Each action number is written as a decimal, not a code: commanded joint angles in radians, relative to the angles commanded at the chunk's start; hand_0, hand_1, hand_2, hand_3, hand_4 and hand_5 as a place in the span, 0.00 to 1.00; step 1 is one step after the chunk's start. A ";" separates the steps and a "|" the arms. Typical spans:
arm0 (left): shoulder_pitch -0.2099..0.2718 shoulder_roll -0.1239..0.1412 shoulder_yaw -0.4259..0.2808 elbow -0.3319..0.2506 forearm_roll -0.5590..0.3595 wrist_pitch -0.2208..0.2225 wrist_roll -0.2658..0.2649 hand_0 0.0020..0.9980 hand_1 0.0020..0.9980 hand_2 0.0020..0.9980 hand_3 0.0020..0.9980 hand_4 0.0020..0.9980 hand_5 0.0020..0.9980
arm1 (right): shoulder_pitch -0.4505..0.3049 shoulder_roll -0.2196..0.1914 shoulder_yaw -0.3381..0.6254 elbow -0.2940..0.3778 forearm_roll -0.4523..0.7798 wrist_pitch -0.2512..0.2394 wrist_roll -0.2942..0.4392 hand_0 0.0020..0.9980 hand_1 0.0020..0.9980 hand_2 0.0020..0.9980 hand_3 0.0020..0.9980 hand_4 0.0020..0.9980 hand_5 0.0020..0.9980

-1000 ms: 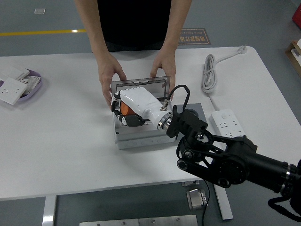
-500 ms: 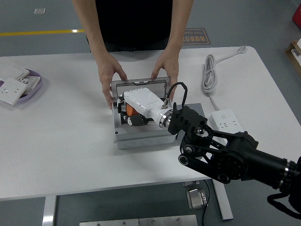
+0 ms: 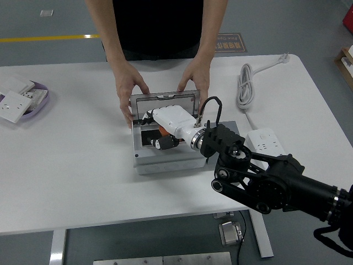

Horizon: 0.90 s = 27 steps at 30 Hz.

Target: Pick up the cylinder from the cube,place it in the box,flap close box

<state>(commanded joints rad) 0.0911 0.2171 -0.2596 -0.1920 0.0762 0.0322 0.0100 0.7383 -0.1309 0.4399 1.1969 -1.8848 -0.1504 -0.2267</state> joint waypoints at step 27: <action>-0.005 0.006 -0.015 -0.001 0.022 -0.001 0.003 0.63 0.65 0.63 0.67 0.72 0.25 | 0.157 -0.105 0.089 0.103 0.539 -0.001 0.049 0.74 0.66 0.68 0.68 0.83 0.61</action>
<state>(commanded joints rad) 0.0859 0.2230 -0.2745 -0.1931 0.0979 0.0311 0.0125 0.8950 -0.2363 0.5291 1.2997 -1.3456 -0.1516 -0.1773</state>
